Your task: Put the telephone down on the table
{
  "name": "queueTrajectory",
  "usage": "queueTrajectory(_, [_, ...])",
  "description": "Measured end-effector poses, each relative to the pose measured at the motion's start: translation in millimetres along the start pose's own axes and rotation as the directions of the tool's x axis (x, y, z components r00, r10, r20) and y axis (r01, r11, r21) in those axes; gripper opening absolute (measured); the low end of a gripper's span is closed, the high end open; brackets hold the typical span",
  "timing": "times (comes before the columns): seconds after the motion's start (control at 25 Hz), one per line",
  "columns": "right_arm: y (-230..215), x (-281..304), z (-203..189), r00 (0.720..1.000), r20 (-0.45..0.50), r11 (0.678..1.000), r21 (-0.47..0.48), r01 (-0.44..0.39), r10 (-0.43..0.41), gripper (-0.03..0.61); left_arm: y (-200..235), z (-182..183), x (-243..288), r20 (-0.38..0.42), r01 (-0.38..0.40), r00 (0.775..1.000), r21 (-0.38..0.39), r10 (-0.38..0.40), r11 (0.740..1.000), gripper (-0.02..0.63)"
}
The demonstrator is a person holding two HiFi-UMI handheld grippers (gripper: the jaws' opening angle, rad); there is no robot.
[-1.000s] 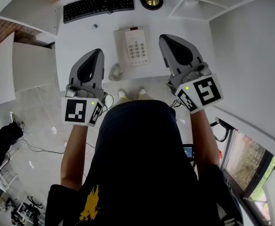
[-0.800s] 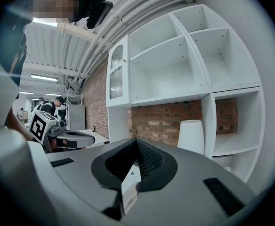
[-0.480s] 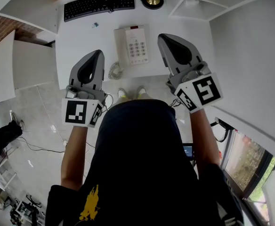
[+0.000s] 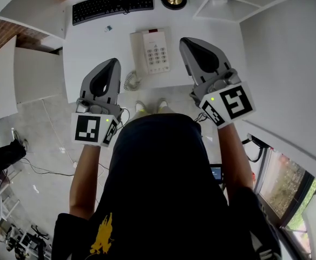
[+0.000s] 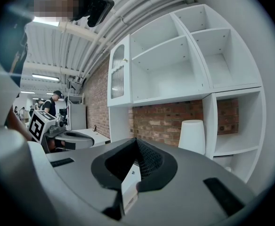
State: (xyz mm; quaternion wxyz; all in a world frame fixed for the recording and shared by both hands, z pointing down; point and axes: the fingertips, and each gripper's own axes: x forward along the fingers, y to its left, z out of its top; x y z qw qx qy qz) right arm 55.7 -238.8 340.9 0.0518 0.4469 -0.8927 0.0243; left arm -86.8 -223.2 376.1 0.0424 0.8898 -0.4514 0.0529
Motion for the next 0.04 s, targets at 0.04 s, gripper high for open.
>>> queueTrajectory(0.04, [0.1,0.3,-0.2,1.000,0.000,1.000,0.000,-0.001,0.001,-0.003,-0.4,-0.1,0.3,0.000,0.001,1.000,-0.003,-0.001,1.000,0.018])
